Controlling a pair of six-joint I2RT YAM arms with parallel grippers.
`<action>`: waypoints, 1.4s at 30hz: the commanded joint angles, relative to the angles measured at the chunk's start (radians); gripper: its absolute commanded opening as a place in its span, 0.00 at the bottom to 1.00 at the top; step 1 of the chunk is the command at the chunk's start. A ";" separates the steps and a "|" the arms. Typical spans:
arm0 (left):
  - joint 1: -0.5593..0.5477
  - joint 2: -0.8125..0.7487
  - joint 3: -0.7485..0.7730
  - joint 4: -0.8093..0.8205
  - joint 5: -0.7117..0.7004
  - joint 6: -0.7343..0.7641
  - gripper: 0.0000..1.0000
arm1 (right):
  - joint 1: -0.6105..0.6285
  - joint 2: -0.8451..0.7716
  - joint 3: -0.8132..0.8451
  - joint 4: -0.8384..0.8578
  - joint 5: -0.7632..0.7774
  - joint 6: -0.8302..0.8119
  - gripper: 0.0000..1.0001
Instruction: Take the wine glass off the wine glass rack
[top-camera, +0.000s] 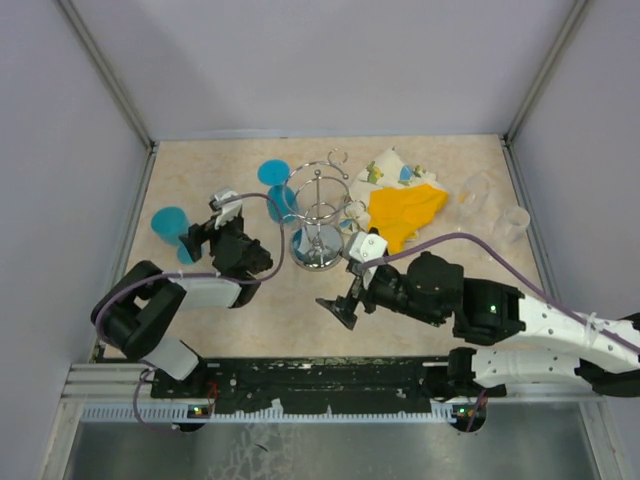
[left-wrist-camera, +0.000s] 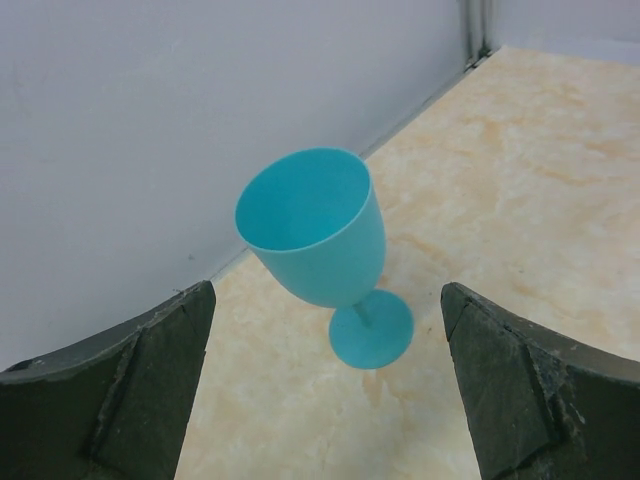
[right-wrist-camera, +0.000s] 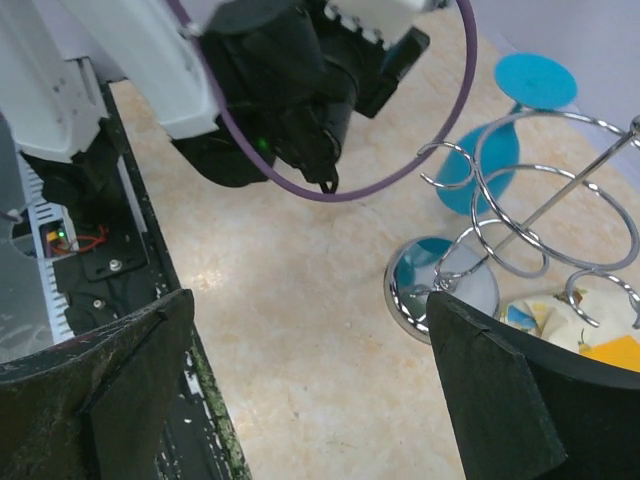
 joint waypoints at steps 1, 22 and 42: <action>-0.063 -0.120 -0.013 0.266 -0.044 0.051 1.00 | -0.059 0.050 0.073 0.019 0.039 0.061 0.99; -0.116 -0.381 0.034 0.264 -0.041 0.223 1.00 | -0.182 0.145 0.140 0.056 0.004 0.162 0.99; -0.561 -0.409 0.361 0.266 -0.015 0.603 0.88 | -0.576 0.231 0.106 0.143 -0.381 0.432 0.86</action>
